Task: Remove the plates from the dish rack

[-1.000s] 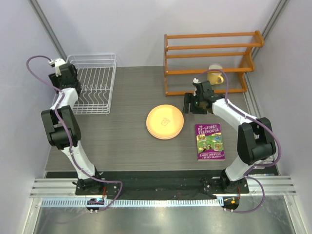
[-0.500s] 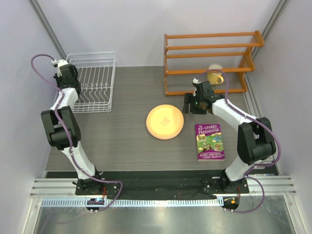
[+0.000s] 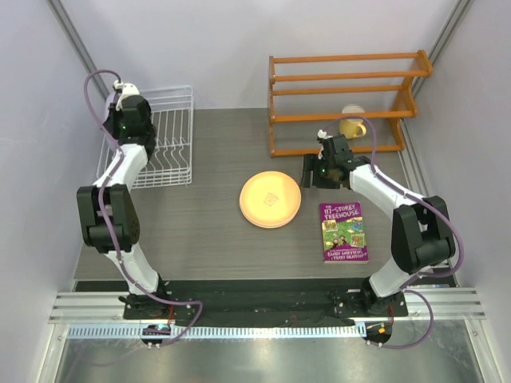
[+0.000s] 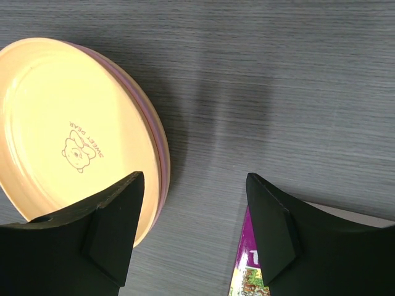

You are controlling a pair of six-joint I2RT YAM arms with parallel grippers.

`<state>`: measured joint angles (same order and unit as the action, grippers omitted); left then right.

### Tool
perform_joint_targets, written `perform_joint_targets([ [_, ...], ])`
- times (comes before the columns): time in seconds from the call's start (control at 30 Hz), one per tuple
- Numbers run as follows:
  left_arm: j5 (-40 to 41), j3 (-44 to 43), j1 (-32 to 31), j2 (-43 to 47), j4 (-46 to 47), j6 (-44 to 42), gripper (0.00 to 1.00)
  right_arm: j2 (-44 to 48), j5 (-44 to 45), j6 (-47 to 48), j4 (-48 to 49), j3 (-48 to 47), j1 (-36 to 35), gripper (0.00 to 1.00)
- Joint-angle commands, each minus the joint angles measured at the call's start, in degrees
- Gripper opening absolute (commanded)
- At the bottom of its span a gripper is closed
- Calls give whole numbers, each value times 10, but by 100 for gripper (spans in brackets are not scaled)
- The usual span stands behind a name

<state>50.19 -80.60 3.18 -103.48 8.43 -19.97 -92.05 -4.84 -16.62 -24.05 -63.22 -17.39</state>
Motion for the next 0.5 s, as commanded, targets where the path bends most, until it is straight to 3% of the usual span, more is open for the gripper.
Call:
perform_joint_targets([
  [0.0,44,3,-8,78,75,-8,0,56,13,-1,4,2,3,73],
  [0.13,42,23,-13,141,51,8,0,80,23,3,-6,1,3,73],
  [0.2,32,15,-19,165,-36,54,0,92,22,3,-7,-3,3,73],
  [0.27,-43,17,-20,212,-149,157,0,109,18,1,-7,-7,2,73],
  [0.43,-241,40,-27,282,-284,349,0,135,-27,-9,13,-24,1,73],
  [0.47,-323,50,-26,297,-292,396,0,141,-38,-10,22,-24,-1,73],
])
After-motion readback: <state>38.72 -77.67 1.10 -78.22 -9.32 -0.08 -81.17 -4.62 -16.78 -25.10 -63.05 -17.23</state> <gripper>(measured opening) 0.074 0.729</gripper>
